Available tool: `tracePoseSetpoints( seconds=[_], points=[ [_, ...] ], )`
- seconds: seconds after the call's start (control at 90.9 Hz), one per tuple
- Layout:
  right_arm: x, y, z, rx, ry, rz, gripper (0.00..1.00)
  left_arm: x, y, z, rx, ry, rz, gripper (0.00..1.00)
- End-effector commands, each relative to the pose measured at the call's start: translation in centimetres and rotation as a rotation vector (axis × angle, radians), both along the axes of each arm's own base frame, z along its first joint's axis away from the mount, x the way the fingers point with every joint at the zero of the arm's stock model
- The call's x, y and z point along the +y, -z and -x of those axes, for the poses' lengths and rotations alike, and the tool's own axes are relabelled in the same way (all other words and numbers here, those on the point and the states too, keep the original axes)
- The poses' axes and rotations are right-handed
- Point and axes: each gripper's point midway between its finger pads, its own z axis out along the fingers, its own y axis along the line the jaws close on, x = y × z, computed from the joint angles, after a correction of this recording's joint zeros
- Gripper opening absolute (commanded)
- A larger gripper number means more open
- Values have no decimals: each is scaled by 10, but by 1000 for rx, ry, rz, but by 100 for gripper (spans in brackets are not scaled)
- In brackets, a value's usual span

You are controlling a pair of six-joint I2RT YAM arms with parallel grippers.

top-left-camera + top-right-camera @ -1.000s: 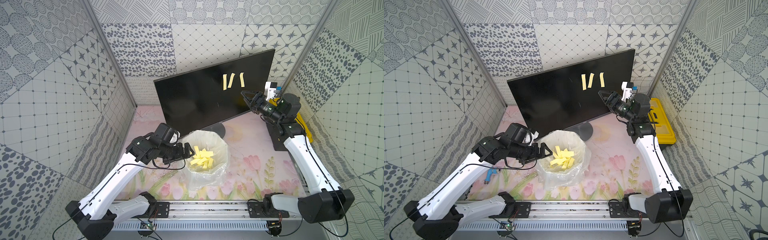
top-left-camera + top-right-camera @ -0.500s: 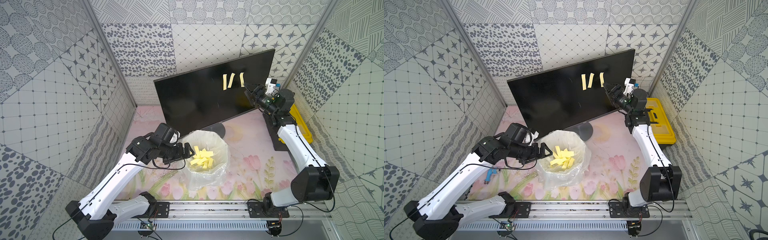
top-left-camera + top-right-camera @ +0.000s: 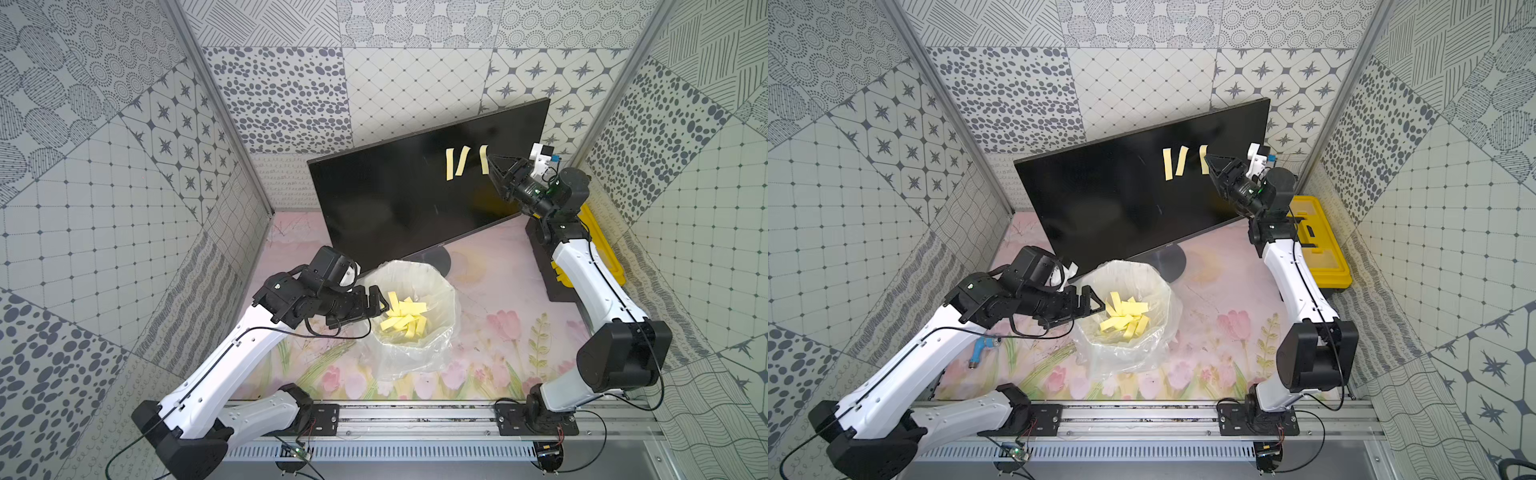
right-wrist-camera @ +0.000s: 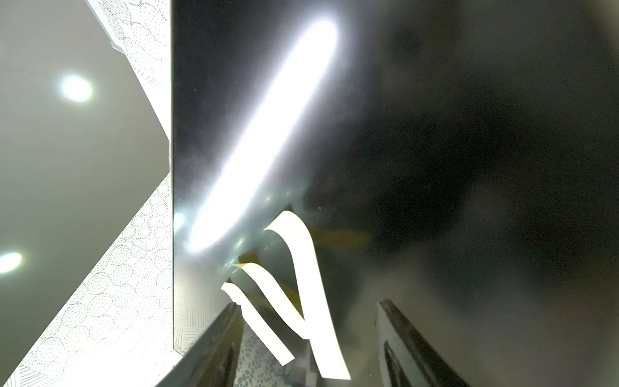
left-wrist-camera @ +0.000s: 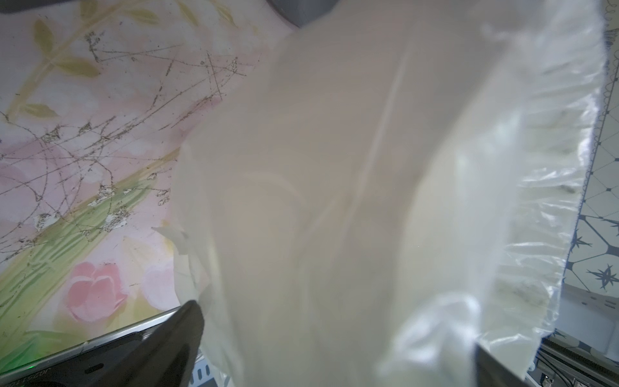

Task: Remove the sticky note from the monitor
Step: Tear off the sticky note from the monitor, then place the sticky note in the trash bin.

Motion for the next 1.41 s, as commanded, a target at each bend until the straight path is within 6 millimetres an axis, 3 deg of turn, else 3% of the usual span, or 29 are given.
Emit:
tracePoseSetpoints(
  seconds=[0.0, 0.165, 0.418, 0.715, 0.968, 1.144, 1.397],
  points=[
    [7, -20, 4, -69, -35, -2, 62, -7, -4, -5, -32, 22, 19, 99],
    [9, -18, 3, -63, -44, -2, 42, -6, -4, -4, -35, 20, 18, 99],
    [9, -16, 8, -63, -45, 3, 0, -6, -5, -3, -36, 19, 19, 99],
    [9, -14, 28, -63, -52, 12, 0, -7, -4, -3, -33, 21, 19, 99],
    [17, -15, 72, -72, -101, 60, 0, -7, -4, -3, -34, 24, 19, 99],
    [57, -6, 122, -69, -220, 174, 0, -7, -4, -2, -34, 24, 22, 99],
    [127, 42, 199, 0, -453, 338, 0, -7, -5, -3, -39, 25, 22, 99]
  ],
)
